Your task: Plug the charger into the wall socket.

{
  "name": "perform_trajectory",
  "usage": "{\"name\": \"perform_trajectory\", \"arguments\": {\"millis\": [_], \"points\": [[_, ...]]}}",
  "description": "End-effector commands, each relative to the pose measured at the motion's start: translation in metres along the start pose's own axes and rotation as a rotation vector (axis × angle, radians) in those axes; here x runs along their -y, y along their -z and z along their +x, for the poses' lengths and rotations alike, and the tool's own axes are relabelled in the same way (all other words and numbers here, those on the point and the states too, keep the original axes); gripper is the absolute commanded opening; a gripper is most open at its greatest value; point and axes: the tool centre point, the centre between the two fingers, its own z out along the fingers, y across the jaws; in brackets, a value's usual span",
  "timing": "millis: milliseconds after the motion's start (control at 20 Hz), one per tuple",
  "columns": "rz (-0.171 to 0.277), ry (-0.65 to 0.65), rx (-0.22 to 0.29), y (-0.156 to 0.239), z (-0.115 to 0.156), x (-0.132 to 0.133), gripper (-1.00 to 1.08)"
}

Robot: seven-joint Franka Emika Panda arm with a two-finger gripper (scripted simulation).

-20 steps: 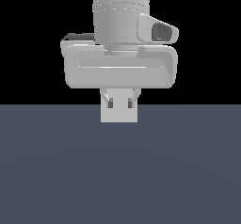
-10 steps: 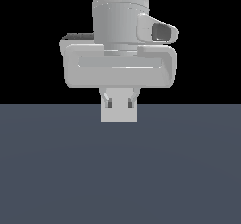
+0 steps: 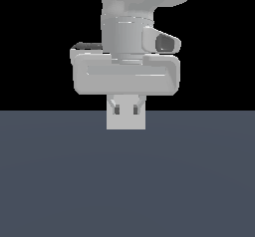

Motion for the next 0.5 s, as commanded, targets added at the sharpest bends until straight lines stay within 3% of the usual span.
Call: {"name": "perform_trajectory", "arguments": {"millis": [0, 450], "points": [[0.000, 0.000, 0.000, -0.004, 0.010, 0.000, -1.00], [-0.001, 0.001, 0.000, -0.011, 0.024, 0.000, -1.00]]}}
